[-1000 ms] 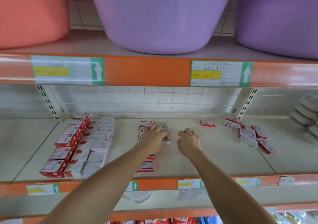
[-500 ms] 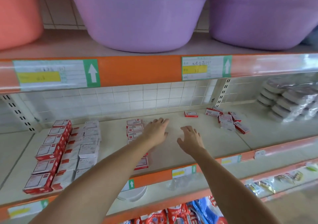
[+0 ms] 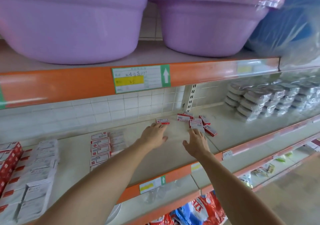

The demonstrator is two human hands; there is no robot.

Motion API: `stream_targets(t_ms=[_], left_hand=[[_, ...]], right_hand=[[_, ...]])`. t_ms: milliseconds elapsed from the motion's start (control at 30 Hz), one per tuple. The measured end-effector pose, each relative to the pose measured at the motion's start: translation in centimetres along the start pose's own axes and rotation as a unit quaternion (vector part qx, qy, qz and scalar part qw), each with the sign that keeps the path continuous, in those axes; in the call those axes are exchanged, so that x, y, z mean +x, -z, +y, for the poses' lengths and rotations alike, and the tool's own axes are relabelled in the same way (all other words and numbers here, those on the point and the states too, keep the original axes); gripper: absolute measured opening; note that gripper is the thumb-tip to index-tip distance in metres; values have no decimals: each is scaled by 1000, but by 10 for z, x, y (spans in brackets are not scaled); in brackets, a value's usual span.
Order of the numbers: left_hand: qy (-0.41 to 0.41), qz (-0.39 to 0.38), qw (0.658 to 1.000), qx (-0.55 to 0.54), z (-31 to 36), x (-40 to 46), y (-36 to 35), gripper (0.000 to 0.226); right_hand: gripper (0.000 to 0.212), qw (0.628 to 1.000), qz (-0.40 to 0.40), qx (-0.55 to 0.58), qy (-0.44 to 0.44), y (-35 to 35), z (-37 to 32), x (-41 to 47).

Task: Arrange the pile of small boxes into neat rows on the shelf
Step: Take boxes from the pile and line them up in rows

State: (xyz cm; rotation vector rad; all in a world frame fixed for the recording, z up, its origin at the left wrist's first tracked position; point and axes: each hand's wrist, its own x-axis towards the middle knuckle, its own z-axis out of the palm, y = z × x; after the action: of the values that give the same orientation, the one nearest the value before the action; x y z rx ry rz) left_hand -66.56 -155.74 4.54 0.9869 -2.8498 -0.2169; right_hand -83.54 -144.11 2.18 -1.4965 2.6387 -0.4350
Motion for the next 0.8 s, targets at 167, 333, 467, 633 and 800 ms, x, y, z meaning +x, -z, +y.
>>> stream_targets(t_ms=[167, 333, 467, 633, 800], left_hand=[[10, -1, 1000, -8, 37, 39, -11, 51], [3, -2, 1000, -10, 73, 71, -28, 55], [11, -10, 1000, -3, 93, 93, -42, 57], [42, -18, 999, -17, 109, 113, -61, 59], [71, -18, 996, -44, 117, 121, -80, 59]], right_hand=[[60, 1000, 10, 19, -5, 10, 42, 25], [59, 999, 19, 27, -4, 11, 82, 42], [53, 999, 9, 41, -18, 11, 108, 58], [48, 998, 26, 59, -7, 5, 130, 75], [49, 994, 17, 112, -7, 1, 138, 82]])
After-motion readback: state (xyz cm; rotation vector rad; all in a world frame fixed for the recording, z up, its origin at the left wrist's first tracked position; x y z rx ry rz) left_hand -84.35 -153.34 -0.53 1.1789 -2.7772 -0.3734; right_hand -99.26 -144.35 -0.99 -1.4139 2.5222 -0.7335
